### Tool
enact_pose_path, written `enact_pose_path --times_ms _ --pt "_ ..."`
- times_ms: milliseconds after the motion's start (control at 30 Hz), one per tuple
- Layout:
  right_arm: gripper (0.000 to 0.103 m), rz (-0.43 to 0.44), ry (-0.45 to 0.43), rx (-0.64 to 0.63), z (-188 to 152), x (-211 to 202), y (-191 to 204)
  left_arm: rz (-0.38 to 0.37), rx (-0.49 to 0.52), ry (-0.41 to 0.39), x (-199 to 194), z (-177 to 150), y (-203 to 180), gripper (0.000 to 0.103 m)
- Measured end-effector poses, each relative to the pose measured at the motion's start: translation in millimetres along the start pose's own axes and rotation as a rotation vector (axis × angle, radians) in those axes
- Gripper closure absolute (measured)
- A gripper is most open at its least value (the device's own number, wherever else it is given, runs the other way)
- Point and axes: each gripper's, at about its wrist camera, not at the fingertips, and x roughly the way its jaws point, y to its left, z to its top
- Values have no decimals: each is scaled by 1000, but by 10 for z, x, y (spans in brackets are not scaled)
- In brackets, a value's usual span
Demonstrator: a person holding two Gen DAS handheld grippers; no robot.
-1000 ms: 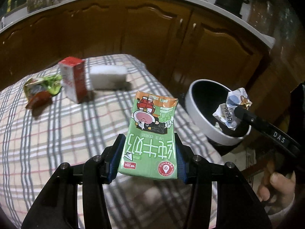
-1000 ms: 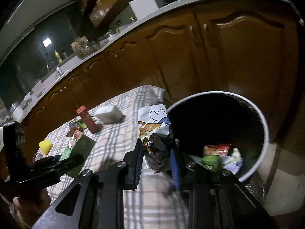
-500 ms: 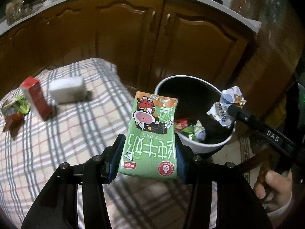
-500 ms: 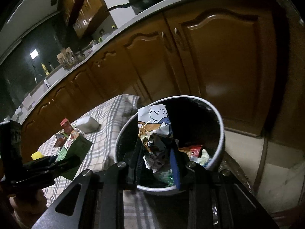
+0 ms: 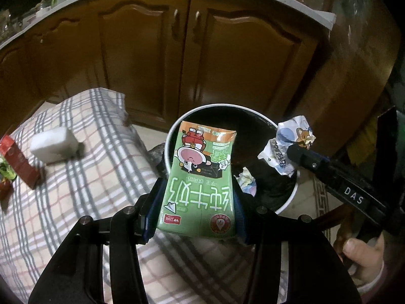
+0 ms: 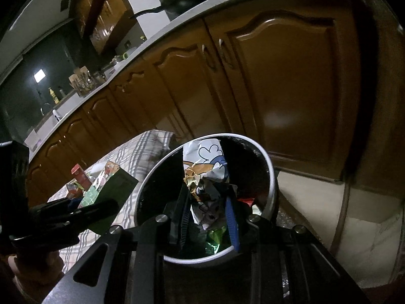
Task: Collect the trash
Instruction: 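Open both grippers to drop the milk carton and foil wrapper into the bin, then move both grippers back over the table toward the remaining trash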
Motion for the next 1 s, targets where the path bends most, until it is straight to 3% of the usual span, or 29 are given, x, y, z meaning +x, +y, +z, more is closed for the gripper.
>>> enact_pose_path --times_ms 633,800,833,900,967,1000 --pt "76 -37 28 -25 118 158 -61 -18 25 52 273 152 -110 55" --pt "67 -57 45 -37 117 222 -64 -44 14 70 309 160 -86 54" --pt "64 -53 47 -31 109 223 -70 -49 9 72 315 160 -70 52" --pt "56 -43 47 -18 99 229 -80 -51 -14 69 302 138 -9 37" --pt "43 -36 43 -5 79 217 -83 -56 -31 59 274 116 39 36" --pt "42 -35 43 -2 76 213 -86 -61 -41 57 255 96 72 36"
